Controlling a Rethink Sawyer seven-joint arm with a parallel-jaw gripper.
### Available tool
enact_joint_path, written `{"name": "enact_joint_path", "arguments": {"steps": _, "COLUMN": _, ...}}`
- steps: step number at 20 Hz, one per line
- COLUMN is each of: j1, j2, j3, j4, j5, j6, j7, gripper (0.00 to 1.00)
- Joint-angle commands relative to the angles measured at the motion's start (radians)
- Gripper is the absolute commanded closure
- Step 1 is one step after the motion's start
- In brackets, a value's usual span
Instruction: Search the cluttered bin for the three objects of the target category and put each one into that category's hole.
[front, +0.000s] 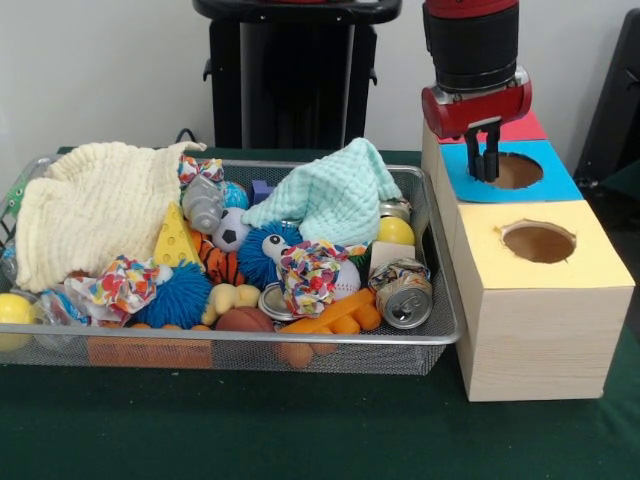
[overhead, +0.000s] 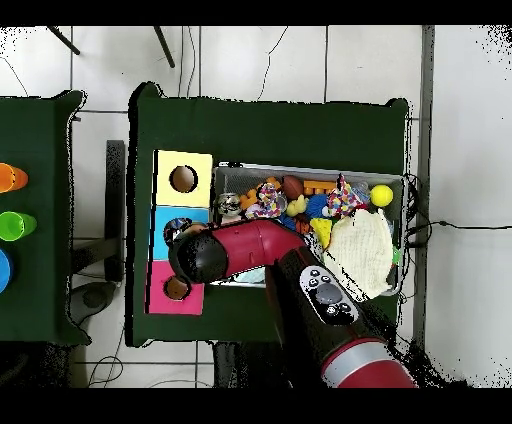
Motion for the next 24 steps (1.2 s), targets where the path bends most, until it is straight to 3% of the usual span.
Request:
{"name": "enact_joint_path", "arguments": {"steps": 1, "j1": -0.151, "j2": -0.126, "j3": -0.08, "j4": -0.022, "j5": 0.031, "j6": 0.196, "j7": 0.0, "gripper": 1.0}}
{"name": "enact_joint_path", "arguments": {"steps": 8, "j1": -0.201, "j2": -0.117, "j3": -0.023, "j4": 0.002, "j5": 0.065, "j6": 0.21, "j7": -0.015, "gripper": 1.0}}
{"name": "enact_joint_path", "arguments": {"steps": 18, "j1": -0.204, "j2": -0.108, "j3": -0.006, "j4": 0.002, "j5": 0.017, "j6": 0.157, "j7": 0.002, "gripper": 1.0}}
{"name": "enact_joint_path", "arguments": {"steps": 19, "j1": -0.206, "j2": -0.107, "j3": -0.003, "j4": 0.005, "j5": 0.011, "j6": 0.146, "j7": -0.001, "gripper": 0.0}}
{"name": "enact_joint_path", "arguments": {"steps": 24, "j1": -0.194, "j2": -0.094, "j3": -0.029, "j4": -0.037, "j5": -0.017, "j6": 0.162, "j7": -0.006, "gripper": 0.0}}
